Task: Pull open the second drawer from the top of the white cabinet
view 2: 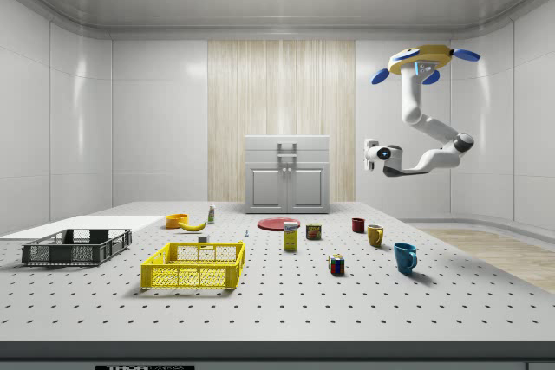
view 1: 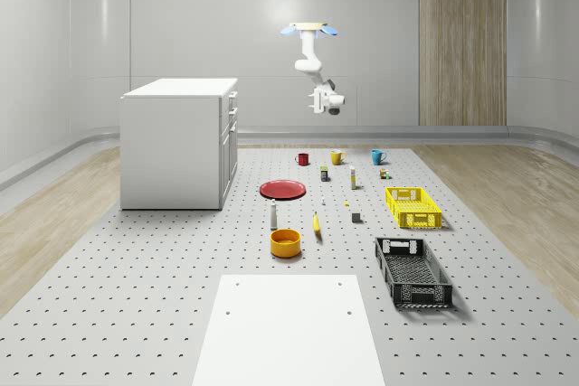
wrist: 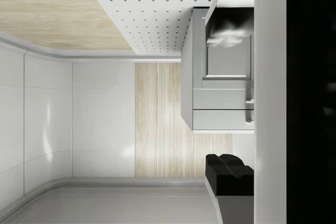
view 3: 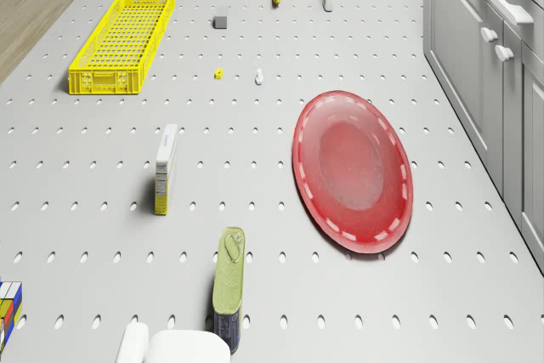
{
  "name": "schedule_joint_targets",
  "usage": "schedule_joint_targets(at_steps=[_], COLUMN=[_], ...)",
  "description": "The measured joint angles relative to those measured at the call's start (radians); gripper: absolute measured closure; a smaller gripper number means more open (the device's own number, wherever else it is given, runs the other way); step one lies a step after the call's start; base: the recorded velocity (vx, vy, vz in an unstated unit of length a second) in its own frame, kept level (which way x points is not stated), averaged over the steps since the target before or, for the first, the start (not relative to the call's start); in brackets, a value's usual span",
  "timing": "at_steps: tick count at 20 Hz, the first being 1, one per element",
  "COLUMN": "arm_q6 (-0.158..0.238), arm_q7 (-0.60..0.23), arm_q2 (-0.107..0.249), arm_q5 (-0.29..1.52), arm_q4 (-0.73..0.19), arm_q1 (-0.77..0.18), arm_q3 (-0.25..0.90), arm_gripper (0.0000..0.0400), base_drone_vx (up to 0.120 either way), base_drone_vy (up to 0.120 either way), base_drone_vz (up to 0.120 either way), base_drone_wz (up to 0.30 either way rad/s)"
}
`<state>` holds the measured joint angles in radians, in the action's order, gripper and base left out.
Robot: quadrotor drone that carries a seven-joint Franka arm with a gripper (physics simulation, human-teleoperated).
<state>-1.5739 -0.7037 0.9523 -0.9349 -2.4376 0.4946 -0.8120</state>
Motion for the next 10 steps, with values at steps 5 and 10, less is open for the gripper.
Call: schedule_joint_targets(at_steps=[5, 10], arm_q6=[-0.02, -0.039], arm_q7=[-0.013, -0.025], arm_q2=[0.021, 0.04], arm_q5=[0.015, 0.03], arm_q4=[-0.003, -0.005], arm_q1=[0.023, 0.043], arm_q3=[-0.009, -0.017], arm_gripper=[0.01, 0.01], base_drone_vx=[0.12, 0.12], base_drone_vy=[-0.12, -0.12], base_drone_vz=[0.0, 0.0], base_drone_wz=[0.0, 0.0])
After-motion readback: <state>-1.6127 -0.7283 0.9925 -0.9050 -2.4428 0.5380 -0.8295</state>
